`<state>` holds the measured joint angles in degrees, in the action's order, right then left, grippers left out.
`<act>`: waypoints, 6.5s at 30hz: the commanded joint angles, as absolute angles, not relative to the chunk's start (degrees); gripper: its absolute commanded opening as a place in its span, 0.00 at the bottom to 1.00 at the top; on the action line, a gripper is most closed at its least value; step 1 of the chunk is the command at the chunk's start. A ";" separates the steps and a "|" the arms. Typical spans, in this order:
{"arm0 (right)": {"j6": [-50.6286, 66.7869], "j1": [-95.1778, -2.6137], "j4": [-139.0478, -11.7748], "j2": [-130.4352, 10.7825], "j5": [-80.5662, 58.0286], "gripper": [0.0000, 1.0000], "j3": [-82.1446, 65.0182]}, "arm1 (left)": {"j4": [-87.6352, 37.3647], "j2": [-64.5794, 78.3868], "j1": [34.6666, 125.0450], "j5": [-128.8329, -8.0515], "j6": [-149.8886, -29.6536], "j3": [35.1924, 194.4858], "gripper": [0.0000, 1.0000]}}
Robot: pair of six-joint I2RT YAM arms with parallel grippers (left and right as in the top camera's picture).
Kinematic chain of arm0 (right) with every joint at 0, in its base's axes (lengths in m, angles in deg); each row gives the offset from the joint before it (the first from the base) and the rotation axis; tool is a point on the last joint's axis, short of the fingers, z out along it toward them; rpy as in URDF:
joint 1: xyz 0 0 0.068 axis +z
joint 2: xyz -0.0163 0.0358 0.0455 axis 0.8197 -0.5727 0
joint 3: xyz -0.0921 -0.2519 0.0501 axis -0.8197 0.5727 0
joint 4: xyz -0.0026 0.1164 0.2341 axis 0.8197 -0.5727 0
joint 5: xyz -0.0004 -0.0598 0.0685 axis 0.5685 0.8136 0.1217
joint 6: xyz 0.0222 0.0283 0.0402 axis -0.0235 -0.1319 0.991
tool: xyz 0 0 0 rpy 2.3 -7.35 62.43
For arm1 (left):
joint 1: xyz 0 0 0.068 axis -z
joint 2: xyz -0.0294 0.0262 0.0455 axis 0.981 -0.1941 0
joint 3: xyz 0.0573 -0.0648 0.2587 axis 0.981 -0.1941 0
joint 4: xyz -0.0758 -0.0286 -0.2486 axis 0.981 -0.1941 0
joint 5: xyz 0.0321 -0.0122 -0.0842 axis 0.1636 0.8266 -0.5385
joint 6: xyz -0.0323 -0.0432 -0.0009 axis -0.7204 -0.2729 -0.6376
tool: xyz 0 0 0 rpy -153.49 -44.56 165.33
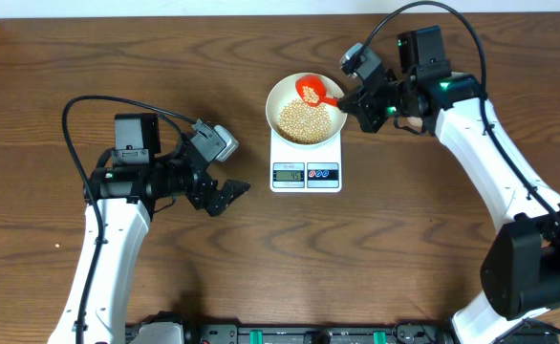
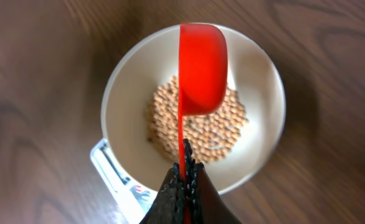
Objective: Scoop item into bowl and weigh 50g on scale
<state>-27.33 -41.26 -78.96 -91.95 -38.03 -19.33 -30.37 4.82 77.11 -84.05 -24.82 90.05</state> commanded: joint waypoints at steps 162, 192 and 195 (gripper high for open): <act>-23.57 -50.96 -74.94 -88.93 -56.28 0.01 -20.36 | -30.54 4.90 77.29 -84.97 -24.85 89.94 0.98; -22.15 -52.64 -74.81 -88.93 -59.63 0.01 -20.36 | -30.54 4.90 77.29 -84.97 -24.85 89.94 0.98; -22.17 -51.60 -75.14 -88.93 -57.38 0.01 -20.36 | -30.54 4.90 77.29 -84.97 -24.85 89.94 0.98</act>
<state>-22.72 -52.88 -74.92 -90.63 -58.38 -19.33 -30.37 4.82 77.11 -84.05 -24.80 90.05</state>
